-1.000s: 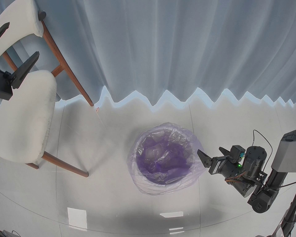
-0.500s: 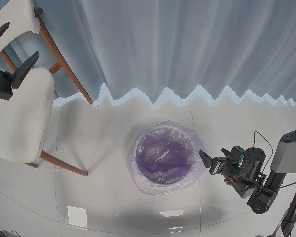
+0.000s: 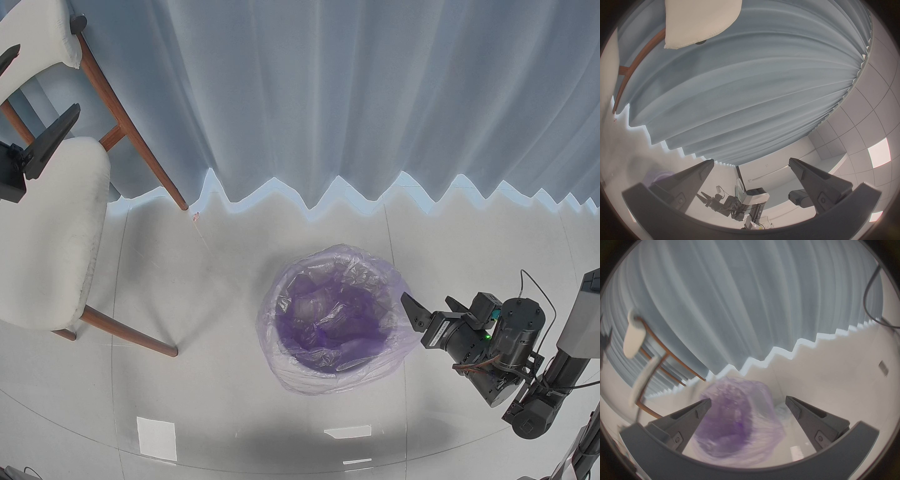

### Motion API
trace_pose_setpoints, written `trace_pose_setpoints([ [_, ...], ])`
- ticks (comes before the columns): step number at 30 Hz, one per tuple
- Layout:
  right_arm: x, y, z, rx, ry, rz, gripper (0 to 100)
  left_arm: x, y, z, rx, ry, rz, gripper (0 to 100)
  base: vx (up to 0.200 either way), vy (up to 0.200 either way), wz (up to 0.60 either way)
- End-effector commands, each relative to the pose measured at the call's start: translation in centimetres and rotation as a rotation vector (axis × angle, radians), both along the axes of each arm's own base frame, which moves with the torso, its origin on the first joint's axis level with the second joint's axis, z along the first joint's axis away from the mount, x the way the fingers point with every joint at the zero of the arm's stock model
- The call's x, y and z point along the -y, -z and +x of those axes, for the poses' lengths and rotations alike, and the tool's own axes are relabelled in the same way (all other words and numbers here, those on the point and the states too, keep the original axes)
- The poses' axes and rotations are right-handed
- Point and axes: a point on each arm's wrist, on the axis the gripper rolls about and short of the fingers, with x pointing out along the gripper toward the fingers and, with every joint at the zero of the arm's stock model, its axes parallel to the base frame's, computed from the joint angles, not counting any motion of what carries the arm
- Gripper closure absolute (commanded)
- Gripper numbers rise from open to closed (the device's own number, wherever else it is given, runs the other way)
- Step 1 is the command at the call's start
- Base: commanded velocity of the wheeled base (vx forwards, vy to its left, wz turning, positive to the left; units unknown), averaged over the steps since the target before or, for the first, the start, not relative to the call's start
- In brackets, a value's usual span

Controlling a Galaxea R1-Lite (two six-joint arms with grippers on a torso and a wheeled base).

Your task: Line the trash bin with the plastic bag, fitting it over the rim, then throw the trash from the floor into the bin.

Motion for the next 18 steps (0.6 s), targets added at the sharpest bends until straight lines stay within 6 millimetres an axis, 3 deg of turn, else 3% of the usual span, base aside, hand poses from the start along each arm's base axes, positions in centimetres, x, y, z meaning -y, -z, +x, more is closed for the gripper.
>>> trace_pose_setpoints([
  [1, -0.6, -1.9, -0.2, 0.055, -0.101, 0.109, 0, -0.1, 0.7, 1.3, -0.038, -0.001, -0.003, 0, 0.0, 0.0, 0.0],
  [4, -0.2, -1.3, -0.7, 0.026, -0.094, 0.088, 0, -0.3, 1.5, 2.9, -0.084, -0.002, -0.006, 0, 0.0, 0.0, 0.0],
  [7, 1.0, -0.2, -2.5, -0.036, -0.082, 0.014, 0, -0.6, 2.5, 4.9, -0.139, -0.008, -0.011, 0, 0.0, 0.0, 0.0],
  [12, 2.7, 1.4, -4.8, -0.113, -0.048, -0.126, 0, -0.7, 2.7, 5.2, -0.125, -0.026, -0.001, 0, 0.0, 0.0, 0.0],
  [18, 1.2, -2.4, -4.5, 0.032, -0.046, 0.076, 0, -0.5, 1.7, 5.1, -0.077, -0.035, -0.012, 0, 0.0, 0.0, 0.0],
])
